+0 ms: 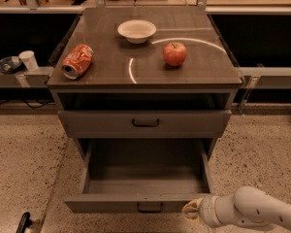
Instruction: Close middle drawer
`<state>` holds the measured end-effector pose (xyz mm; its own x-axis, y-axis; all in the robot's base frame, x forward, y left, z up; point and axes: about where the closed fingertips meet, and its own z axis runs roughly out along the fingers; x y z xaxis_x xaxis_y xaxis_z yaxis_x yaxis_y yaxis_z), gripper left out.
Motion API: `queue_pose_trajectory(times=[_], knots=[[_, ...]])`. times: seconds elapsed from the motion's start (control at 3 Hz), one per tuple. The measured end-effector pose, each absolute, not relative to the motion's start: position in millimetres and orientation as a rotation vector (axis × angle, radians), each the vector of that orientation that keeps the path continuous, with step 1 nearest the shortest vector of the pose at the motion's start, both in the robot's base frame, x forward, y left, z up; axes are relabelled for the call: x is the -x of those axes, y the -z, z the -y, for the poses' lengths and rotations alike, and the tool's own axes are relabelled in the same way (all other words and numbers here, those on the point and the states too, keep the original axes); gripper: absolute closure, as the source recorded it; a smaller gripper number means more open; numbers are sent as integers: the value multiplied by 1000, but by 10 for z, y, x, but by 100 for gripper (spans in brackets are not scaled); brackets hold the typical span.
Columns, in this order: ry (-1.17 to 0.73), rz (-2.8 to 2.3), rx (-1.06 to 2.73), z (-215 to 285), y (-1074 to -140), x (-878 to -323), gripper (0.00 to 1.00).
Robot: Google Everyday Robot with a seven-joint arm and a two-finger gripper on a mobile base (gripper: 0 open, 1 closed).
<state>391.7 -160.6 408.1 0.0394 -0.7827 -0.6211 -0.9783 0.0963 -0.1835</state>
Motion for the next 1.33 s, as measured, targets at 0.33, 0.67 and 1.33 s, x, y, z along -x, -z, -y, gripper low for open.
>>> queue_pose_trajectory(times=[0.33,0.67,1.33], knots=[[-356,-1805,1683,1502,-3937,-4004,52],[-332,-1808,1674,1525,-3936,-4052,30],[-332,-1808,1674,1525,-3936,-4052,0]])
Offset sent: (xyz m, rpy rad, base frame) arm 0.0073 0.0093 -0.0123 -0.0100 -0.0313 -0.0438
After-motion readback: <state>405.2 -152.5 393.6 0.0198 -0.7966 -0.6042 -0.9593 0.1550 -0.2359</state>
